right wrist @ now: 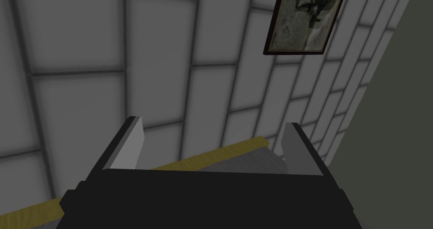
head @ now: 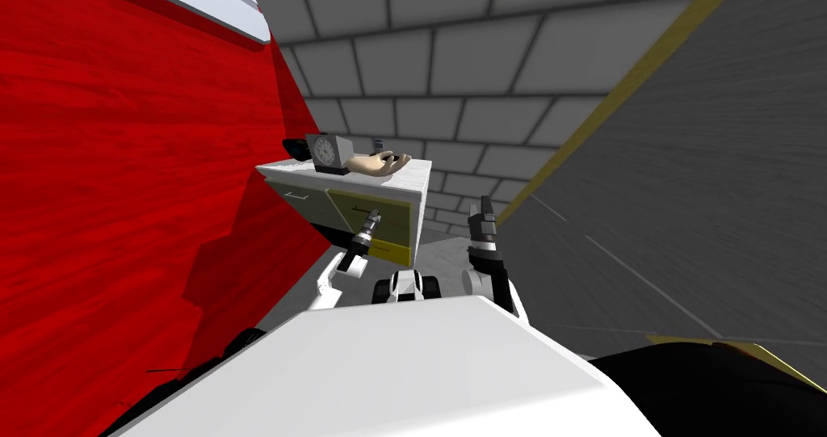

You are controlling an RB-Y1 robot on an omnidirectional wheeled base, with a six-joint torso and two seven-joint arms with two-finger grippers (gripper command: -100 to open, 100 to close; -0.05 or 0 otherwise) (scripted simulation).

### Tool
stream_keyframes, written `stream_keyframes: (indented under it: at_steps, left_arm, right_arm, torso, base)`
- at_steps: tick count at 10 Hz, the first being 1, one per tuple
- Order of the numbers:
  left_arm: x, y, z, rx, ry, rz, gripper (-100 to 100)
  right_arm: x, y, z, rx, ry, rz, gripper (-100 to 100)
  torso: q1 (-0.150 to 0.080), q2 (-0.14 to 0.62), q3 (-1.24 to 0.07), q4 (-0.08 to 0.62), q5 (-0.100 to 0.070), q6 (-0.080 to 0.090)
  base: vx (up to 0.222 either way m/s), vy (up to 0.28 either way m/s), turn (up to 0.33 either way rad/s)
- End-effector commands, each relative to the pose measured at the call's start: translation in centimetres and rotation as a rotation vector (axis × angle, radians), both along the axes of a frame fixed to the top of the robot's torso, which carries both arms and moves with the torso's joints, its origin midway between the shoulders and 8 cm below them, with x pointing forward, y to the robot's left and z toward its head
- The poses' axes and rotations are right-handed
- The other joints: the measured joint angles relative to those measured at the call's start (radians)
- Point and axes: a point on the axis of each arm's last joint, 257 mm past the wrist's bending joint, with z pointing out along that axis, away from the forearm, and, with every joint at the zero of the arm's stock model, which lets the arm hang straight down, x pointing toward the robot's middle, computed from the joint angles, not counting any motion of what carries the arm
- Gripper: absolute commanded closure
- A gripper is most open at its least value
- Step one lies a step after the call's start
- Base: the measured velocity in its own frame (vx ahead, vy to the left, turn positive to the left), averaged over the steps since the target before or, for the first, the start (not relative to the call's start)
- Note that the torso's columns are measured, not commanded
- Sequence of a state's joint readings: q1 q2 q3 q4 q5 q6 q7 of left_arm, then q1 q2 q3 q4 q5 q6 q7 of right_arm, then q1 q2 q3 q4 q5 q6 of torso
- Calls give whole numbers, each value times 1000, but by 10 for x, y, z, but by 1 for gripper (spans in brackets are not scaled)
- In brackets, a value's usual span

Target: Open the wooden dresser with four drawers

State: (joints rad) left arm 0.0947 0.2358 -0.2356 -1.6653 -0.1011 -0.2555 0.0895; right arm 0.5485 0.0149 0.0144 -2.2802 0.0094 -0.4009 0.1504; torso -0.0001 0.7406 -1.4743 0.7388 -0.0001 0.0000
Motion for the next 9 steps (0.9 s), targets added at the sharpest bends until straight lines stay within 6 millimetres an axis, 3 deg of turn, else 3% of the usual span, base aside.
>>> stream_keyframes:
  at_steps: [1, 3, 6, 9]
  left_arm:
    - [-2, 0, -8, -2, 3, -1, 100]
    - [-3, -1, -1, -1, 1, -7, 100]
    - [-6, -2, 5, 1, 2, -16, 100]
    - [-13, -4, 0, 2, 11, -24, 100]
  right_arm:
    - [0, 0, 0, 0, 0, 0, 0]
    - [0, 0, 0, 0, 0, 0, 0]
    - [0, 0, 0, 0, 0, 0, 0]
    - [0, 0, 0, 0, 0, 0, 0]
  torso:
    - [1, 0, 0, 0, 0, 0]
    - [2, 0, 0, 0, 1, -1]
    - [2, 5, 3, 3, 0, -2]
    - [0, -2, -2, 2, -1, -1]
  base:
    - [-71, 25, 21]
    - [-75, 21, 13]
    - [-190, 52, 33]
    - [-134, 47, 31]
